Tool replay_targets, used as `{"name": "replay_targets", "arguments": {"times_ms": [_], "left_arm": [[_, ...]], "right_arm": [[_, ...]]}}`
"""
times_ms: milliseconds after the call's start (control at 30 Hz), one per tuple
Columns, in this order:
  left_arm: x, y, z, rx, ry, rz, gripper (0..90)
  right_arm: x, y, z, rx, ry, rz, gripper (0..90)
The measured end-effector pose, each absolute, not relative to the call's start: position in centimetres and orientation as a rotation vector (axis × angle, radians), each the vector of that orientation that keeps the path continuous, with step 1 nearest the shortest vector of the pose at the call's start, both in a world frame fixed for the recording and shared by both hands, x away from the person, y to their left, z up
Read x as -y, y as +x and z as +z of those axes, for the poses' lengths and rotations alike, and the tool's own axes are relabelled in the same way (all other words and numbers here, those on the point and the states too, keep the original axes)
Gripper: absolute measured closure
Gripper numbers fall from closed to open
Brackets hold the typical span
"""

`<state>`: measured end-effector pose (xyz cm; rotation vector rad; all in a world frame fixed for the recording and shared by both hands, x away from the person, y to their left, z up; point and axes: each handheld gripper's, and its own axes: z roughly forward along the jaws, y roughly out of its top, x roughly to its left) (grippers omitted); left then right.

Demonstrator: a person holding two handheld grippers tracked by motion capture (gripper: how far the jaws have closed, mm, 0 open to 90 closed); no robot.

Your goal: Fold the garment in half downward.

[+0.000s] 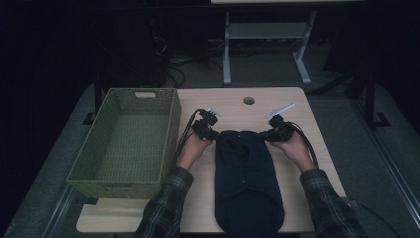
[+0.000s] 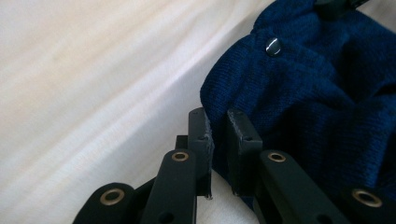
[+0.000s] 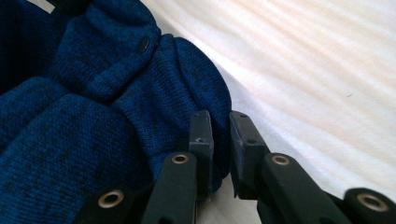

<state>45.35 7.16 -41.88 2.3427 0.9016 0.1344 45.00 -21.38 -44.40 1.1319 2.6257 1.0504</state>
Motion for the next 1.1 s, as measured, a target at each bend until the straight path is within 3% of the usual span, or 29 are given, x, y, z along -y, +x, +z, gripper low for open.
{"name": "replay_targets", "arguments": {"times_ms": [767,900,1100], "left_arm": [[-6.7,45.3,-32.1,-0.763,2.257,0.399,81.3],[-6.5,44.4,-31.9,-0.739,2.254,0.450,80.9],[-7.2,42.5,-33.4,-0.706,2.214,0.437,80.5]], "right_arm": [[22.8,44.3,-34.4,-2.445,0.974,1.123,80.5],[22.4,43.7,-33.4,-2.370,0.958,1.140,80.4],[21.8,41.5,-35.0,-2.330,0.889,1.127,80.0]]}}
